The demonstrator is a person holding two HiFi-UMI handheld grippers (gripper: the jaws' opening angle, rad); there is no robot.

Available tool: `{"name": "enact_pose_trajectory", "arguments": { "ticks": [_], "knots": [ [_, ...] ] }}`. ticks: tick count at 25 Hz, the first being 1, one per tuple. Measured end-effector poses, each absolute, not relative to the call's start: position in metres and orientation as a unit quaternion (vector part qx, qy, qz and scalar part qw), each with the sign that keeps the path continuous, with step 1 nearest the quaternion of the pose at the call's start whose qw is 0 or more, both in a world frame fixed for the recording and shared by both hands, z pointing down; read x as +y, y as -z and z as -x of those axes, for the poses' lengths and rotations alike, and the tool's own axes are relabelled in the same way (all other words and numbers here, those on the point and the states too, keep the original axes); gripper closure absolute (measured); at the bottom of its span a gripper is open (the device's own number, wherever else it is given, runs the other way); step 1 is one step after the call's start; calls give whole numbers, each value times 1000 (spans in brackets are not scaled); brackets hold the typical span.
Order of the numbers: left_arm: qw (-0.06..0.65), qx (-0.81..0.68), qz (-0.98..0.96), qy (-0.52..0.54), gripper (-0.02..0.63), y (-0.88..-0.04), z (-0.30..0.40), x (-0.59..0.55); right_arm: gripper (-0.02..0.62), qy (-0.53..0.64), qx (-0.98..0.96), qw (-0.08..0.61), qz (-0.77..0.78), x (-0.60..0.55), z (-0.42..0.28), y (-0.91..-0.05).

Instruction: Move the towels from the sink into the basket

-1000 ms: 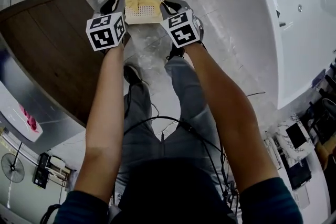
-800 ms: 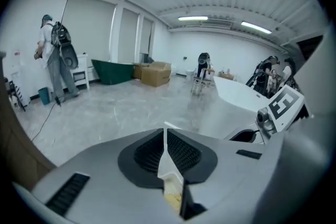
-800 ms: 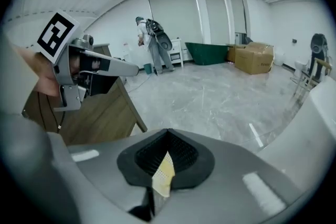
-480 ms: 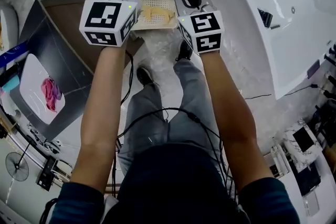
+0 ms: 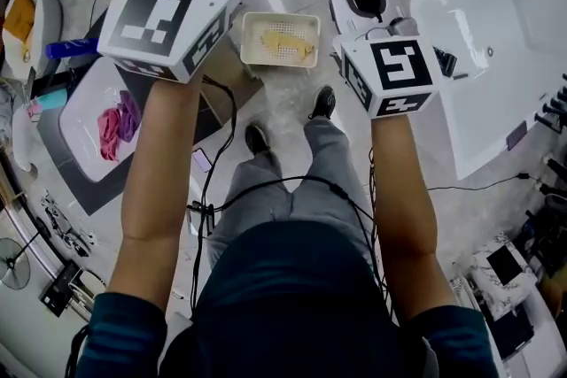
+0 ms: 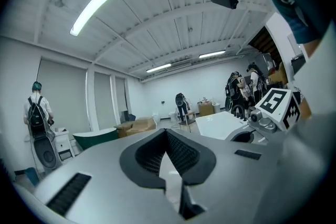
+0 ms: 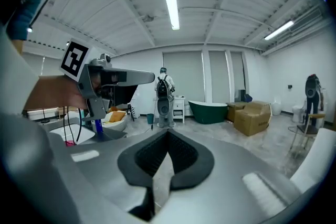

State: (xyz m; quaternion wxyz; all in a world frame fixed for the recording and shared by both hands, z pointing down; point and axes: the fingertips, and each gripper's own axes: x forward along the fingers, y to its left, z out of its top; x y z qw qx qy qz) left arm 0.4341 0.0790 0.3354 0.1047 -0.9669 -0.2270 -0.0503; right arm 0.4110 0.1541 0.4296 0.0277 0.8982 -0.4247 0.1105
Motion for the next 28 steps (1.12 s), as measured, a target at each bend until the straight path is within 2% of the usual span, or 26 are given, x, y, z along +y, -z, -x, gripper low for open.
{"name": "enact_pose_trajectory", "arguments": {
  "ticks": [5,11,20,23,28],
  "knots": [
    [123,-223,967,25,600,-283,-424,83,588,-85,-450,56,-887,155,-408,-375],
    [146,-208,967,-32,600,-159,-364,42,588,-18,-466,81,-881,120,-367,-248],
    [165,-209,960,-92,600,-49,-286,9,588,49,-477,112,-871,85,-313,-132],
    [162,-219,957,-97,600,-120,-328,41,588,67,-475,137,-866,119,-362,-199],
    [109,-239,960,-99,600,-373,-505,139,588,53,-460,162,-871,230,-543,-445]
  ]
}}
